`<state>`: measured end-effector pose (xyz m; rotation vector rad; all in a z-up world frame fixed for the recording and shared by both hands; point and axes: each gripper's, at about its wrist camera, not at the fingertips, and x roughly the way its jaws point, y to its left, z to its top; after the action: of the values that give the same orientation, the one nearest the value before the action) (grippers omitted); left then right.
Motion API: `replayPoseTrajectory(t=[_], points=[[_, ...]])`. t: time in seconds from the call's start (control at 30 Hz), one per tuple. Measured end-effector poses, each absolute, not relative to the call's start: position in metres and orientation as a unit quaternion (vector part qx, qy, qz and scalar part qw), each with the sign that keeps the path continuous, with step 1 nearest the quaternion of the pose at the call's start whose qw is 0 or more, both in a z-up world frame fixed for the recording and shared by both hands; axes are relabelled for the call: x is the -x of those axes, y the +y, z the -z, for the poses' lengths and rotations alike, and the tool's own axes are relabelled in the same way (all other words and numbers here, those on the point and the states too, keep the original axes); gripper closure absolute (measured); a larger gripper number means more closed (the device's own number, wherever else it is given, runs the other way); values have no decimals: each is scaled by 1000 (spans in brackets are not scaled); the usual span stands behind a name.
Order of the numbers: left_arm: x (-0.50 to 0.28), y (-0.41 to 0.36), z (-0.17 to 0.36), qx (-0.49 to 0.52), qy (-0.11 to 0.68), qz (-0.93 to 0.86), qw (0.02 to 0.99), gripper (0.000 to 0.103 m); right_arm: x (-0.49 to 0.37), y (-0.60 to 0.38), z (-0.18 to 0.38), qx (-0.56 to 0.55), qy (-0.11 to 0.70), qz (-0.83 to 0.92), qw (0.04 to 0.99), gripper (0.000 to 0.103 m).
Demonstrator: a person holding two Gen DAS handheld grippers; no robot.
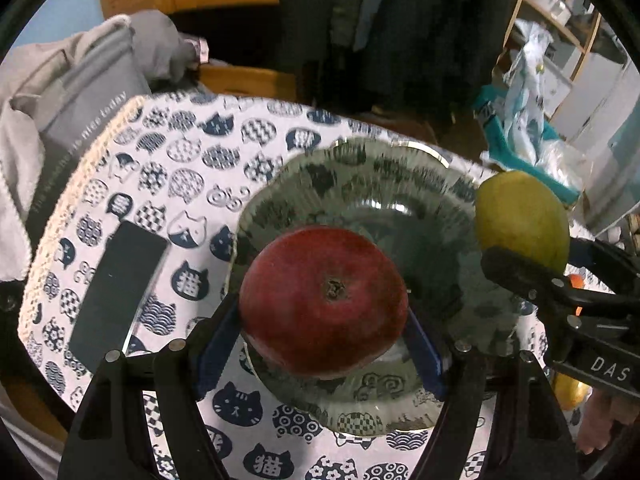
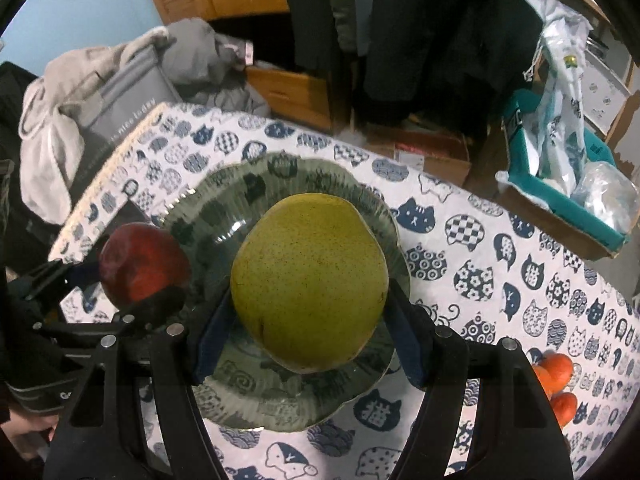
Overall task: Organize fruits
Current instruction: 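Carry the red apple with the left tool while the right tool carries the pear to the bowl, then lower the apple into the bowl and open the left tool while the right tool releases the pear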
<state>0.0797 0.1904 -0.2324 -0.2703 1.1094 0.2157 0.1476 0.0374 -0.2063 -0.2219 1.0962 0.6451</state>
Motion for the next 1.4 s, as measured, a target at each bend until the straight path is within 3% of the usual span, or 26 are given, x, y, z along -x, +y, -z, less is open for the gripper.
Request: replayPoseTrajectory(t=[0.73, 1.4], points=[[-95, 175, 284, 103, 586, -88, 799, 24, -151, 34, 232, 106, 539, -291, 783, 32], [-90, 166, 286, 90, 597, -91, 792, 23, -159, 23, 224, 71, 544, -287, 786, 32]])
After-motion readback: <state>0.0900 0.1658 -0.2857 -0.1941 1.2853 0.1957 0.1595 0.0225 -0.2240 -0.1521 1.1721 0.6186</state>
